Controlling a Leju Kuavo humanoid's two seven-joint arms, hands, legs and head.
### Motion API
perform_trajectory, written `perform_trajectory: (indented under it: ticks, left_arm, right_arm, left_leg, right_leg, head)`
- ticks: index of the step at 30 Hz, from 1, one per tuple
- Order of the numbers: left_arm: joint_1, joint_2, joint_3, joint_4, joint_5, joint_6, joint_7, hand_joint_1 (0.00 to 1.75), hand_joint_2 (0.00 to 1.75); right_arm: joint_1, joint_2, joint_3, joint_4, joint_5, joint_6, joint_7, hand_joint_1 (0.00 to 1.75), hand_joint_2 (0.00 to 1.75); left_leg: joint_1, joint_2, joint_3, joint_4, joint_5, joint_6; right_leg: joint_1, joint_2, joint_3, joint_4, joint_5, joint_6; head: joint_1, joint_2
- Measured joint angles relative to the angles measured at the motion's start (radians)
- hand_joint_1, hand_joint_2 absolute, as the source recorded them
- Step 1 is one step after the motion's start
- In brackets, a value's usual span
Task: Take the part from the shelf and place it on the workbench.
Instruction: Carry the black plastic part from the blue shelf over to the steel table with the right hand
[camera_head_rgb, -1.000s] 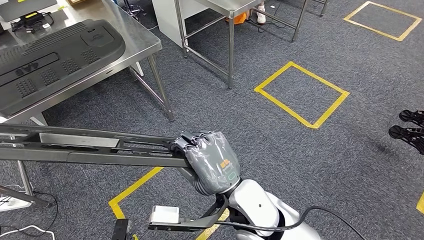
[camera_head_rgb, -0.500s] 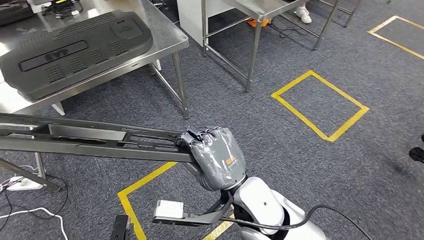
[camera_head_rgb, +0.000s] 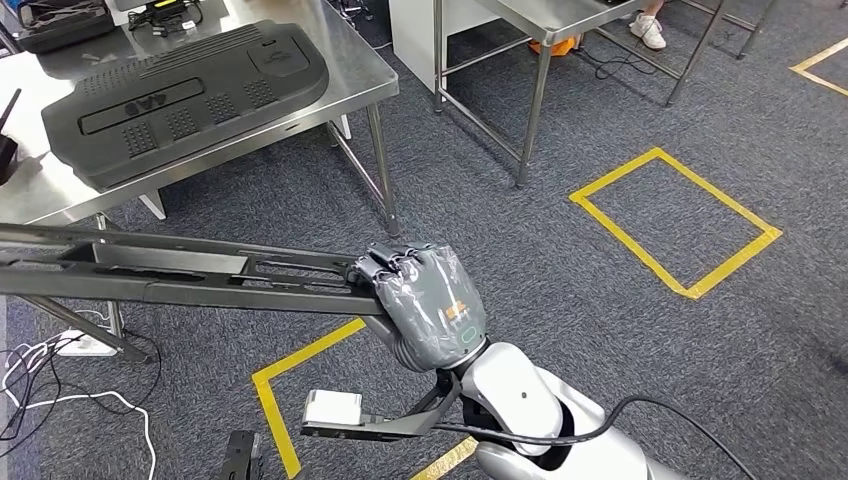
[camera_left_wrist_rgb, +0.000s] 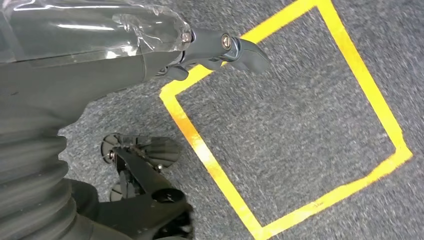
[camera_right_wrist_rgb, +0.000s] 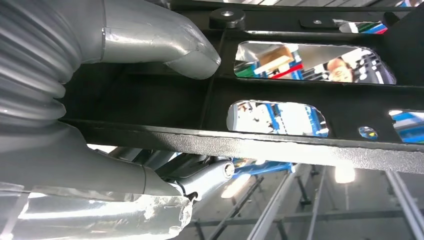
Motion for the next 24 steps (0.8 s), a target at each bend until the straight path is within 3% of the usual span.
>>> perform_trajectory:
  ticks: [2,4,7,9,11,13,14,15,16,17,19,21,24]
  left_arm:
    - [0.001,0.003,0.001,0.000,0.000,-0.003,-0.002,0.00,1.75]
    - [0.000,0.005,0.002,0.000,0.001,-0.006,-0.004,0.00,1.75]
    - [0.003,0.008,0.007,-0.001,0.002,-0.011,-0.006,0.00,1.75]
    - [0.005,0.010,0.008,-0.002,0.003,-0.012,-0.008,0.00,1.75]
    - [0.004,0.010,0.009,-0.004,0.003,-0.013,-0.009,0.00,1.75]
    - [0.004,0.010,0.010,-0.005,0.003,-0.014,-0.010,0.00,1.75]
    - [0.005,0.010,0.010,-0.005,0.003,-0.014,-0.010,0.00,1.75]
    - [0.005,0.010,0.010,-0.005,0.003,-0.014,-0.010,0.00,1.75]
    - [0.005,0.010,0.010,-0.005,0.003,-0.014,-0.010,0.00,1.75]
    - [0.005,0.010,0.010,-0.005,0.003,-0.014,-0.010,0.00,1.75]
    - [0.005,0.010,0.010,-0.006,0.003,-0.014,-0.010,0.00,1.75]
    - [0.006,0.010,0.011,-0.006,0.004,-0.017,-0.012,0.00,1.75]
    - [0.012,0.012,0.014,-0.007,0.009,-0.021,-0.018,0.00,1.75]
  right_arm:
    - [0.000,0.000,0.000,0.002,-0.003,-0.001,-0.002,1.75,1.75]
    - [0.000,0.000,0.001,0.002,-0.006,-0.002,-0.004,1.75,1.75]
    - [0.000,0.000,0.002,0.004,-0.010,-0.003,-0.012,1.75,1.75]
    - [0.000,0.000,0.002,0.004,-0.011,-0.005,-0.017,1.75,1.75]
    - [0.001,0.000,0.003,0.005,-0.012,-0.007,-0.019,1.75,1.75]
    - [0.004,-0.001,0.004,0.007,-0.013,-0.009,-0.020,1.75,1.75]
    - [0.007,-0.002,0.004,0.008,-0.014,-0.009,-0.020,1.75,1.75]
    - [0.008,-0.003,0.006,0.009,-0.014,-0.009,-0.020,1.75,1.75]
    - [0.009,-0.004,0.007,0.010,-0.014,-0.009,-0.020,1.75,1.75]
    - [0.009,-0.005,0.009,0.011,-0.014,-0.009,-0.020,1.75,1.75]
    - [0.008,-0.005,0.012,0.011,-0.014,-0.009,-0.021,1.75,1.75]
    - [0.008,-0.005,0.015,0.013,-0.019,-0.009,-0.023,1.75,1.75]
    - [0.008,-0.003,0.021,0.014,-0.029,-0.007,-0.030,1.75,1.75]
  left_leg:
    - [0.000,0.014,0.057,-0.122,0.067,0.003]
    - [-0.007,0.033,0.109,-0.234,0.108,0.013]
    - [-0.013,0.027,0.118,-0.261,0.110,0.031]
    - [-0.009,0.019,0.122,-0.269,0.113,0.043]
    - [-0.006,0.011,0.126,-0.276,0.116,0.054]
    - [-0.008,0.000,0.126,-0.275,0.115,0.059]
    - [-0.009,-0.007,0.126,-0.274,0.114,0.060]
    - [-0.010,-0.014,0.127,-0.273,0.113,0.061]
    - [-0.011,-0.023,0.128,-0.271,0.112,0.061]
    - [-0.010,-0.031,0.128,-0.268,0.110,0.059]
    - [-0.012,-0.046,0.124,-0.259,0.105,0.052]
    - [-0.011,-0.057,0.116,-0.254,0.103,0.042]
    - [-0.007,-0.058,0.113,-0.244,0.095,0.025]
  right_leg:
    - [0.000,-0.013,0.009,0.000,-0.006,0.004]
    - [0.004,-0.022,0.016,0.001,-0.012,0.011]
    - [0.007,-0.033,0.021,-0.003,-0.015,0.026]
    - [0.005,-0.024,0.019,0.013,-0.032,0.035]
    - [0.003,0.003,-0.022,0.105,-0.085,0.038]
    - [0.003,0.018,-0.090,0.240,-0.141,0.039]
    - [0.003,0.020,-0.112,0.279,-0.146,0.039]
    - [0.003,0.021,-0.118,0.282,-0.132,0.038]
    - [0.003,0.023,-0.105,0.243,-0.100,0.036]
    - [0.002,0.030,-0.077,0.176,-0.058,0.033]
    - [0.001,0.058,-0.027,0.055,-0.007,0.028]
    - [0.003,0.072,-0.014,0.017,-0.003,0.026]
    - [0.002,0.054,-0.007,0.004,0.003,0.014]
  head:
    - [-0.009,0.000]
    - [-0.014,0.000]
    - [-0.011,0.000]
    - [-0.005,0.000]
    - [0.008,0.000]
    - [0.022,0.000]
    - [0.026,0.000]
    - [0.029,0.000]
    - [0.032,0.000]
    - [0.035,0.000]
    - [0.040,0.000]
    - [0.039,0.000]
    - [0.034,0.000]
